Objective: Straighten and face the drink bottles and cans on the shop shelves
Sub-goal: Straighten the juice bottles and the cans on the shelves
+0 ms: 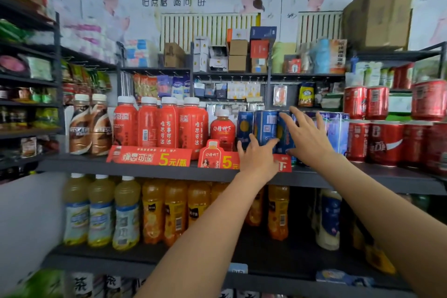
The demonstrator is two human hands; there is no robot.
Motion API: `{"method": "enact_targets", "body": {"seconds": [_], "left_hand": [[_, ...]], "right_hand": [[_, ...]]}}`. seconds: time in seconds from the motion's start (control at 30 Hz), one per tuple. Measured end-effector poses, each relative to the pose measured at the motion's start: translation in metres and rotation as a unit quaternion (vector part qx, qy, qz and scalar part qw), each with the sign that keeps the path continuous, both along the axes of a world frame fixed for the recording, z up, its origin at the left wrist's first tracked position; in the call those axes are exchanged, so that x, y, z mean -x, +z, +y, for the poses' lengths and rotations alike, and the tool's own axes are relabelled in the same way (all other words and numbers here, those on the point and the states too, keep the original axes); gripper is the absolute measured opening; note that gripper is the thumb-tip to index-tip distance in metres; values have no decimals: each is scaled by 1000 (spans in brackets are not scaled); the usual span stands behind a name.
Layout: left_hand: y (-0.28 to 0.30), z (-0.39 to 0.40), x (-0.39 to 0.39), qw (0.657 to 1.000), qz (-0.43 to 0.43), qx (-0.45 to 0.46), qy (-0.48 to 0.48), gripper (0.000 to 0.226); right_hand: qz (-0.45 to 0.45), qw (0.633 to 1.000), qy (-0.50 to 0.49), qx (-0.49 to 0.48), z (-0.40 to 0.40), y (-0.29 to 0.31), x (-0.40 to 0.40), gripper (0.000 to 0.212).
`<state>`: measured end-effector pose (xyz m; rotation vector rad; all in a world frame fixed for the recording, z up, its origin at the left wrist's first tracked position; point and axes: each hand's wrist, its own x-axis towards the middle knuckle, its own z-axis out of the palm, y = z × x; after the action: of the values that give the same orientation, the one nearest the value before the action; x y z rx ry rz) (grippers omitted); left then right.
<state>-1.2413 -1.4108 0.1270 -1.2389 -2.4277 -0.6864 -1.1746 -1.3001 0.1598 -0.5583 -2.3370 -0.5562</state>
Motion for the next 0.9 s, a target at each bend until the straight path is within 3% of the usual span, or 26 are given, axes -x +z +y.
{"method": "enact_targets", "body": {"seconds": [0.23, 0.37, 0.6, 0.77, 0.9], "left_hand": [[-9, 5, -36, 974, 128, -187, -7, 45], [-2, 24, -76, 956, 119, -266, -25, 39], [0, 84, -186, 942, 80, -314, -89, 39], [-22, 157, -290, 935, 57, -333, -106, 40], [-47, 220, -365, 945, 40, -297, -134, 42]], "right_hand": [[91, 994, 48, -23, -1, -18, -25, 57], [118, 991, 54, -20, 12, -18, -69, 49], [60, 997, 26, -39, 62, -22, -189, 26], [11, 999, -11, -34, 123, -35, -313, 33], [-2, 999, -44, 1, 189, -55, -407, 30]]}}
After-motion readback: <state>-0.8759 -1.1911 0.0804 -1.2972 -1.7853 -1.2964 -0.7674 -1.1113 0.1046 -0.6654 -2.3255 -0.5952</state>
